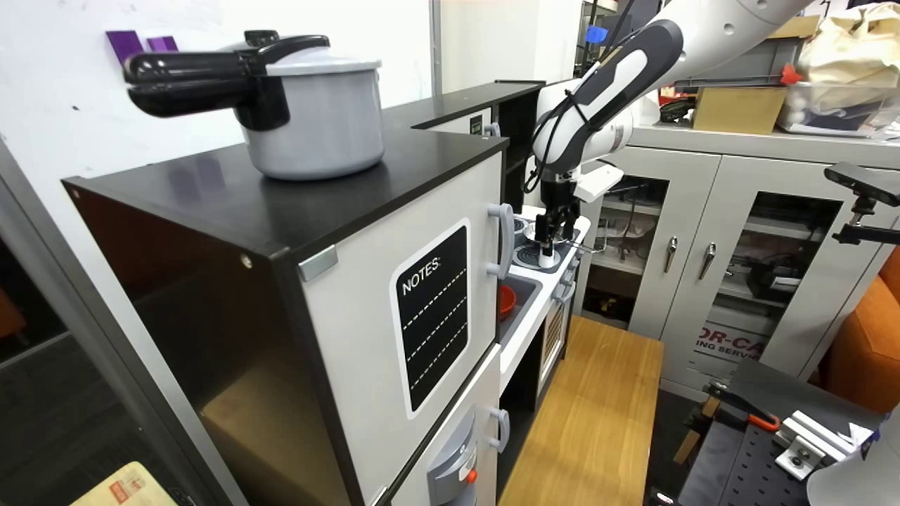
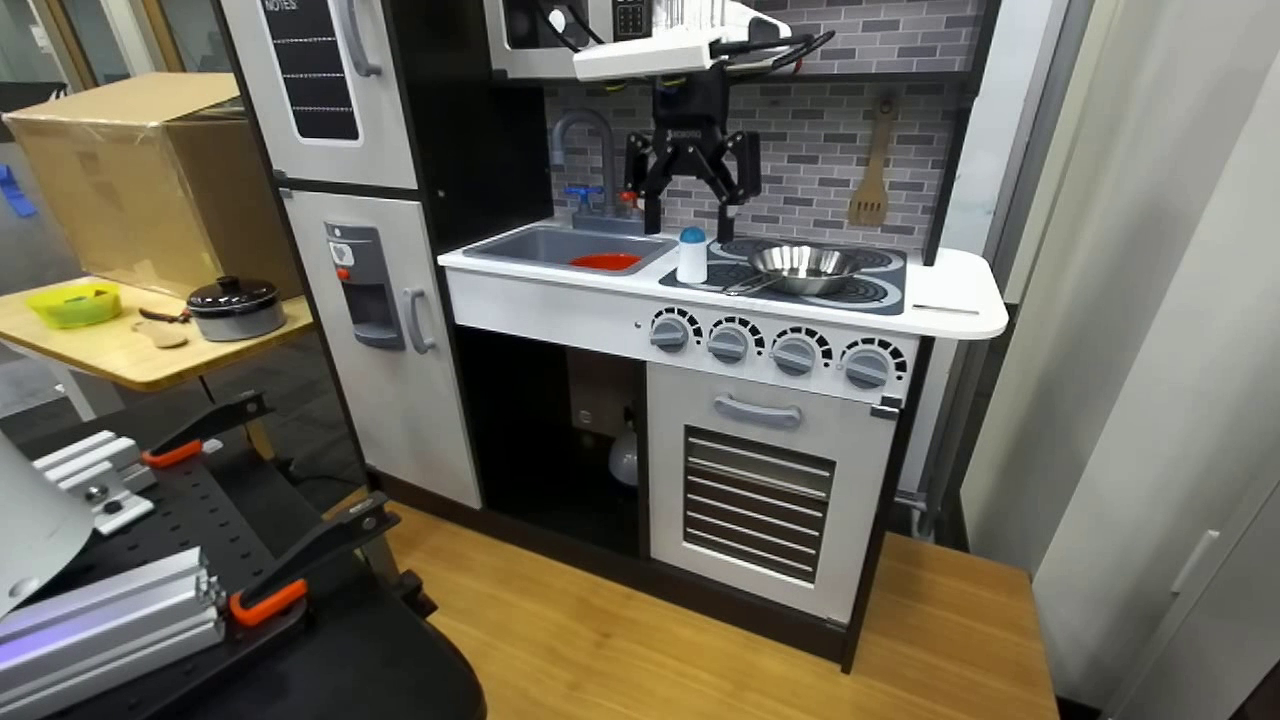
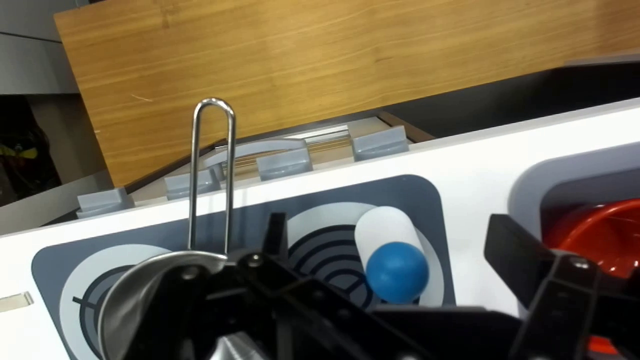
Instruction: Put the salt shaker into the silver pan.
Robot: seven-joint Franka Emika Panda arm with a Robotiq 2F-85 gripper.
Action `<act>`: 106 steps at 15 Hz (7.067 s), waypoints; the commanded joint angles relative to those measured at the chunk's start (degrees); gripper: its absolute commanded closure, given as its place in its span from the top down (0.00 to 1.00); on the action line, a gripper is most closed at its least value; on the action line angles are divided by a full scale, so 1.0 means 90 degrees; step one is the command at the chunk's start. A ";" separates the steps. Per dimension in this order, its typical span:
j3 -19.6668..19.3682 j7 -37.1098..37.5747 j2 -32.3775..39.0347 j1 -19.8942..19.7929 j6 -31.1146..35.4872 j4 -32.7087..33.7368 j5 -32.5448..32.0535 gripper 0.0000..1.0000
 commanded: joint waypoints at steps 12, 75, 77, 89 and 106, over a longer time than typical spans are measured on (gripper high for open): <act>0.0280 -0.0019 0.0035 -0.0091 -0.0047 0.0092 -0.0037 1.00; -0.0067 -0.0040 0.0569 -0.0429 0.0895 0.0898 -0.0894 0.07; -0.0034 -0.0023 0.0600 -0.0412 0.0871 0.0891 -0.0853 0.07; -0.0057 0.0072 0.0847 -0.0421 0.0781 0.1163 -0.0865 0.14; 0.0201 0.0147 -0.0840 -0.0241 0.0598 -0.0796 -0.0777 1.00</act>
